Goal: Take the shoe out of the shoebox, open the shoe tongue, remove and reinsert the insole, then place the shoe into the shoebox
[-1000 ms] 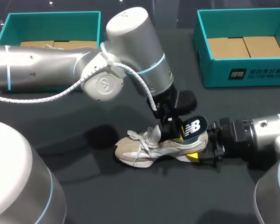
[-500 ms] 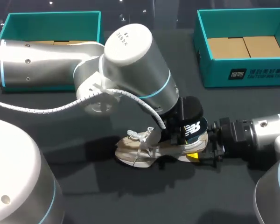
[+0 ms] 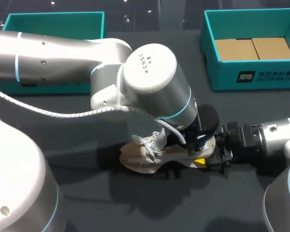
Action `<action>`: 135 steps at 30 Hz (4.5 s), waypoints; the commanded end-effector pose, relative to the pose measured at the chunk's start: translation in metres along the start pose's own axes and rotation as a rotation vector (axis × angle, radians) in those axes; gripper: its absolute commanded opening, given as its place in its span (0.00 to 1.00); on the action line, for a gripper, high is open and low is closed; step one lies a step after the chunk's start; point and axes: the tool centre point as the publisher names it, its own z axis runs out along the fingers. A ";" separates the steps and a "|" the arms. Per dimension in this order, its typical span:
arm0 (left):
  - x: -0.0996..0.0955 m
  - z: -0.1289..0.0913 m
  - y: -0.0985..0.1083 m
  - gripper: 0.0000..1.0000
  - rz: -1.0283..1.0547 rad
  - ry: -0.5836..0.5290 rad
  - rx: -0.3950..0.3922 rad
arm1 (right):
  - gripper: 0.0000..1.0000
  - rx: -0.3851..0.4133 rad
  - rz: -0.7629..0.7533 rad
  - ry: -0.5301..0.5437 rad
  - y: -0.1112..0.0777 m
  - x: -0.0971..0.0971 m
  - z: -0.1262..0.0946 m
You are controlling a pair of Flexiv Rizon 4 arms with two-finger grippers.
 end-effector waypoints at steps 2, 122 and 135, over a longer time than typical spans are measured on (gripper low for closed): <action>0.006 0.004 -0.003 0.43 -0.003 -0.034 -0.018 | 0.00 0.005 0.001 0.000 0.000 0.000 0.001; -0.006 -0.011 -0.024 0.41 -0.098 -0.189 0.107 | 0.00 0.005 0.001 0.000 0.000 0.000 0.001; -0.006 -0.002 -0.013 0.46 -0.134 -0.303 0.189 | 0.00 0.005 0.001 0.000 0.000 0.000 0.001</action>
